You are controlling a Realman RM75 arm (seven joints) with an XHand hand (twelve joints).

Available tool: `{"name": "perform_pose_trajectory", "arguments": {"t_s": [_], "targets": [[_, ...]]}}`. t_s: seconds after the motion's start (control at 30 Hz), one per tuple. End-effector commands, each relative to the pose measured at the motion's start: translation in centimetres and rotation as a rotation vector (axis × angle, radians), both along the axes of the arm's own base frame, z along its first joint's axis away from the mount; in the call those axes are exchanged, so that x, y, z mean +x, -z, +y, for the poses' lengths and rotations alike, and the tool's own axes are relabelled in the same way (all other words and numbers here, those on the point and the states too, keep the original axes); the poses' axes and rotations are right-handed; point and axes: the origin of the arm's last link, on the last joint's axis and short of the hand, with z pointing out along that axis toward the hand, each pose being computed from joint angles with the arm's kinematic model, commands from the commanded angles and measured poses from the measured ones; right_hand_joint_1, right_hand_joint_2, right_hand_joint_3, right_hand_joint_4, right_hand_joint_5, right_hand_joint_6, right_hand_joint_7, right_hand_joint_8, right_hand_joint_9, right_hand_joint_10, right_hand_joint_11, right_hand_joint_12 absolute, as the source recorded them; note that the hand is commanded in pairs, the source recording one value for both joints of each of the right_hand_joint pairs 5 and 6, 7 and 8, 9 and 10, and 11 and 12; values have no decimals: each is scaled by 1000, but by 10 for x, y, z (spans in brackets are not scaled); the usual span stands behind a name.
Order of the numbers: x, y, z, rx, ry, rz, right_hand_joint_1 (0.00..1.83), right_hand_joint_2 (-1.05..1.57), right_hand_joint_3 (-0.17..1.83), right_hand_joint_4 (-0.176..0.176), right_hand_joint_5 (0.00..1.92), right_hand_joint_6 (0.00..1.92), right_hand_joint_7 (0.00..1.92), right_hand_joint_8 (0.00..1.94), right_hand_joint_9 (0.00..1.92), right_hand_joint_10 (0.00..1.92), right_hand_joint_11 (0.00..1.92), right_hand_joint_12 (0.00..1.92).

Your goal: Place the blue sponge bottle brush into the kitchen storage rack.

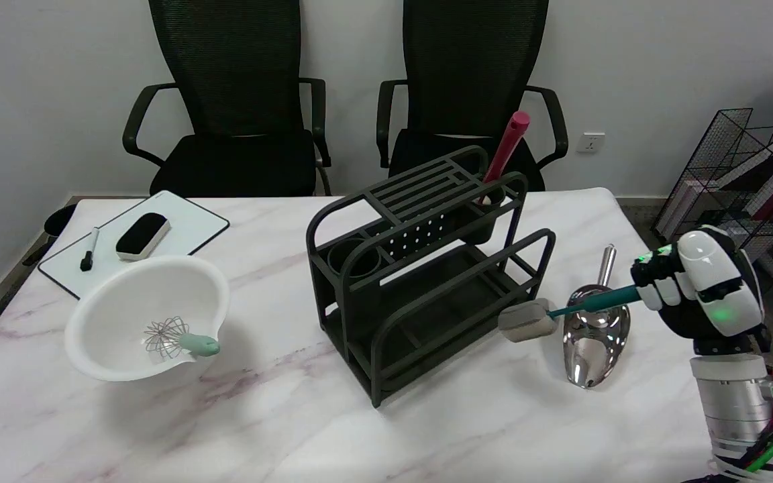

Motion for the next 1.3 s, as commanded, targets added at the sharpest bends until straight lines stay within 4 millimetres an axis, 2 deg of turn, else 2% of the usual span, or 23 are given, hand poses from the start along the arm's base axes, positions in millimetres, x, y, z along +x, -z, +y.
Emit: {"name": "perform_pose_trajectory", "arguments": {"t_s": [0.03,0.2,0.33,0.43,0.6,0.8,0.93,1.17,1.3], "targets": [[-12,-40,30,1,-43,-31,1024,1571,904,0,1920,1920,1920,1920,1920,1920,1920,1920],[-4,-43,42,-31,-90,-31,1009,1571,1026,0,1920,1920,1920,1920,1920,1920,1920,1920],[5,-52,35,-41,-109,-12,1009,1571,1017,0,1920,1920,1920,1920,1920,1920,1920,1920],[20,-59,20,-24,-154,5,1013,1571,987,0,1920,1920,1920,1920,1920,1920,1920,1920],[63,-65,-13,40,-234,68,1015,1571,967,0,1920,1920,1920,1920,1920,1920,1920,1920],[110,-52,-59,114,-210,79,1012,1571,970,0,1920,1920,1920,1920,1920,1920,1920,1920],[138,-45,-86,153,-187,103,1025,1571,799,0,1920,1920,1920,1920,1920,1920,1920,1920],[165,-16,-128,256,-106,107,1033,1571,674,0,1920,1920,1920,1920,1920,1920,1920,1920],[188,-4,-148,293,-104,125,1037,1571,613,0,1920,1920,1920,1920,1920,1920,1920,1920]]}}
